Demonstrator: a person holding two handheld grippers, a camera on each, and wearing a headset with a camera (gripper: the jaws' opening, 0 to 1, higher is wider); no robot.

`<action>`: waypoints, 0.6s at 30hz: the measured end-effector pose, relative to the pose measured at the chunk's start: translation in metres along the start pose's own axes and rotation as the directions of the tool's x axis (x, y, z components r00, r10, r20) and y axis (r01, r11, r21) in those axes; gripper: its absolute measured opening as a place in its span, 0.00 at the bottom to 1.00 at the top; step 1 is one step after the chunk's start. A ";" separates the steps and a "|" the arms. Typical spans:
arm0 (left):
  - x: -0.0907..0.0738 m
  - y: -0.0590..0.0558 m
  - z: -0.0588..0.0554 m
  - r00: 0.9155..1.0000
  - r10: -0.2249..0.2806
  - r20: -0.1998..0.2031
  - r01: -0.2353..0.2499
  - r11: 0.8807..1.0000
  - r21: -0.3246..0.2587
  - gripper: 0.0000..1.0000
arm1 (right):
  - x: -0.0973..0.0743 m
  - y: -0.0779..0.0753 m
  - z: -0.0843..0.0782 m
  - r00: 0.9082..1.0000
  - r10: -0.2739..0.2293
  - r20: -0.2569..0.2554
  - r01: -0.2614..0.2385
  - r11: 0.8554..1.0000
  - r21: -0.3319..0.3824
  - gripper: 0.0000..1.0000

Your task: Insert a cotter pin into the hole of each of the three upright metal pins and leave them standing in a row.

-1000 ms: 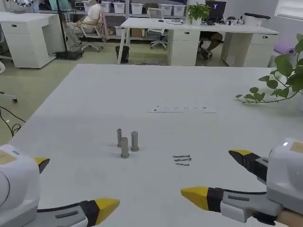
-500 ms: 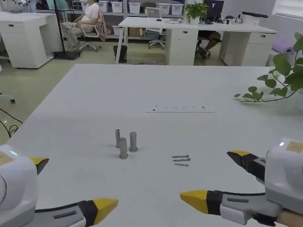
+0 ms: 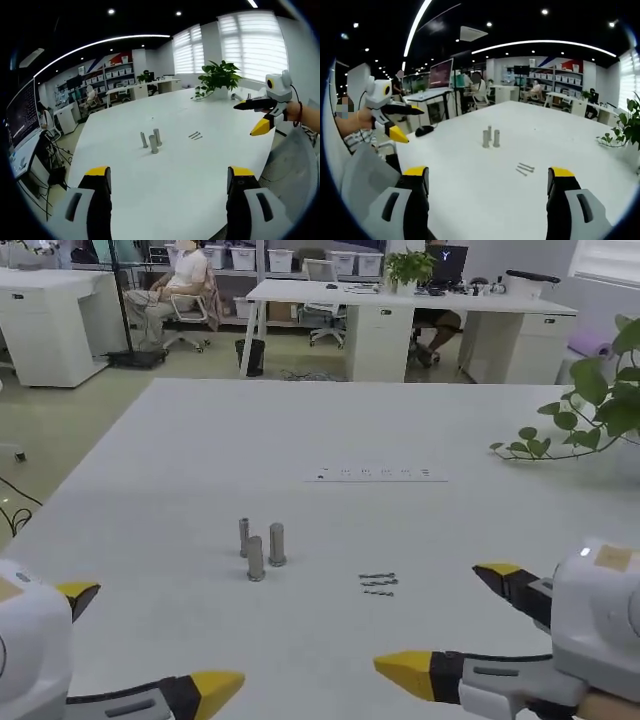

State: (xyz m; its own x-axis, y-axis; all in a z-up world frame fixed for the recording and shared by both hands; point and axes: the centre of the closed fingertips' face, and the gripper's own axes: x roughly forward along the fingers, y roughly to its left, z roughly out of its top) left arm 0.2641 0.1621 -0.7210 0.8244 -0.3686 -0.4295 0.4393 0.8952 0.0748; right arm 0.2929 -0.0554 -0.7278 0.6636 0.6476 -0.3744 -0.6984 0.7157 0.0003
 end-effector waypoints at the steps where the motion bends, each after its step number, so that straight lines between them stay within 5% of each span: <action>1: 0.000 0.000 0.000 1.000 -0.001 0.000 0.001 1.000 -0.001 0.96 | 0.000 0.000 0.000 1.000 -0.001 0.002 0.001 1.000 0.002 1.00; 18: 0.001 -0.001 0.000 1.000 -0.006 0.011 0.006 1.000 -0.022 0.93 | 0.001 -0.005 -0.002 1.000 -0.003 0.003 0.002 1.000 0.024 0.97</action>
State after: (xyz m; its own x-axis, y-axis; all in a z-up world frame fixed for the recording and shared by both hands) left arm 0.2646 0.1609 -0.7210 0.8257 -0.3762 -0.4203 0.4360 0.8984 0.0523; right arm 0.2965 -0.0587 -0.7300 0.6662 0.6466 -0.3716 -0.6902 0.7233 0.0214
